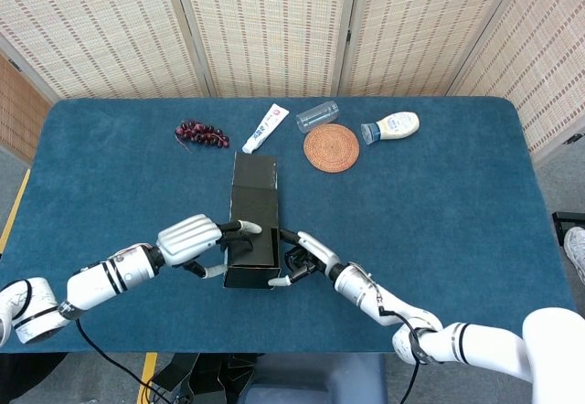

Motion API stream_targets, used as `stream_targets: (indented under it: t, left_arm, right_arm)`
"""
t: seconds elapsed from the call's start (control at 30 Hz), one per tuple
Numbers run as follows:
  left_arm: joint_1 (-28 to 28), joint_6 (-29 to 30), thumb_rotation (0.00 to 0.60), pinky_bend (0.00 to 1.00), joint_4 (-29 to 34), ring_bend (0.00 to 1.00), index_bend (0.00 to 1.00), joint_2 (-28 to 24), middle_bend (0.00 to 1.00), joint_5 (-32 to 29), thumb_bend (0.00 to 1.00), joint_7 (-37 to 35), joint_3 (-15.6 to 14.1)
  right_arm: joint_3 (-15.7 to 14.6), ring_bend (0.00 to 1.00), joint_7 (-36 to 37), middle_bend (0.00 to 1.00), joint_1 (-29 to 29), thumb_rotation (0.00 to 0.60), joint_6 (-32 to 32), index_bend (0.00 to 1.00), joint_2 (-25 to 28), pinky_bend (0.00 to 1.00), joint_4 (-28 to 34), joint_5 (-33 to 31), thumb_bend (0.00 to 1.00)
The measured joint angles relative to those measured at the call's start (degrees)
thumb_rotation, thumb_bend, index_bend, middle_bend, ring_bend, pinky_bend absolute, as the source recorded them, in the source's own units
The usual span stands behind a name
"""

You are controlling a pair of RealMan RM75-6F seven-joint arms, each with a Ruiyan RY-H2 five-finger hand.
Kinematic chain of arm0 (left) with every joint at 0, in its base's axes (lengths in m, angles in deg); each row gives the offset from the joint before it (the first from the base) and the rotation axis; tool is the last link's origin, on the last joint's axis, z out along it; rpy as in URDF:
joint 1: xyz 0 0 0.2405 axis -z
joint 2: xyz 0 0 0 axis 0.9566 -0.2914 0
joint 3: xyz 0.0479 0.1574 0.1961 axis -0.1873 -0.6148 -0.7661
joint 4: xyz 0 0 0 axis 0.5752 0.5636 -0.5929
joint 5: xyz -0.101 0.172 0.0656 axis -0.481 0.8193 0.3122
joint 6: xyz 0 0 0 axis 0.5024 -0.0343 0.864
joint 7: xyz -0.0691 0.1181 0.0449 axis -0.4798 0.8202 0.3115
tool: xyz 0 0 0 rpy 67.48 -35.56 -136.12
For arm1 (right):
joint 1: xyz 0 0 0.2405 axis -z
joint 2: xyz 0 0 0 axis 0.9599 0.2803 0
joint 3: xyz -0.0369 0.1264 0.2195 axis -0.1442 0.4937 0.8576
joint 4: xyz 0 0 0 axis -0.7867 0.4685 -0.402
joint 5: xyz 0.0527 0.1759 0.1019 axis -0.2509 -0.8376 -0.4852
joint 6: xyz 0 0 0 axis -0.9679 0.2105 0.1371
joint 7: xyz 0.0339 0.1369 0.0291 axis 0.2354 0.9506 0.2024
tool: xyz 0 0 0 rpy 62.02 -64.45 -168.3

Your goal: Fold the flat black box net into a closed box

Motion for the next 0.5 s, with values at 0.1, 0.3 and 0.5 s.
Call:
stream_targets:
  t: [0.1, 0.3, 0.5]
  left_arm:
    - [0.2, -0.1, 0.6, 0.61, -0.1, 0.4, 0.33, 0.4, 0.22, -0.2, 0.36, 0.7, -0.1]
    - [0.2, 0.0, 0.6, 0.61, -0.5, 0.41, 0.34, 1.0, 0.24, -0.6, 0.36, 1.4, -0.5]
    - [-0.1, 0.8, 0.6, 0.61, -1.4, 0.45, 0.37, 2.2, 0.26, -0.8, 0.36, 2.6, -0.7]
  right_arm:
    - [0.0, 0.79, -0.8, 0.41, -0.1, 0.6, 0.0, 0.31, -0.2, 1.0, -0.1, -0.4, 0.2]
    - [0.7, 0.79, -0.8, 0.41, 0.0, 0.6, -0.4, 0.31, -0.5, 1.0, -0.1, -1.1, 0.2]
    - [0.9, 0.79, 0.0, 0.41, 0.0, 0.6, -0.3, 0.32, -0.8, 1.0, -0.4, -0.9, 0.21]
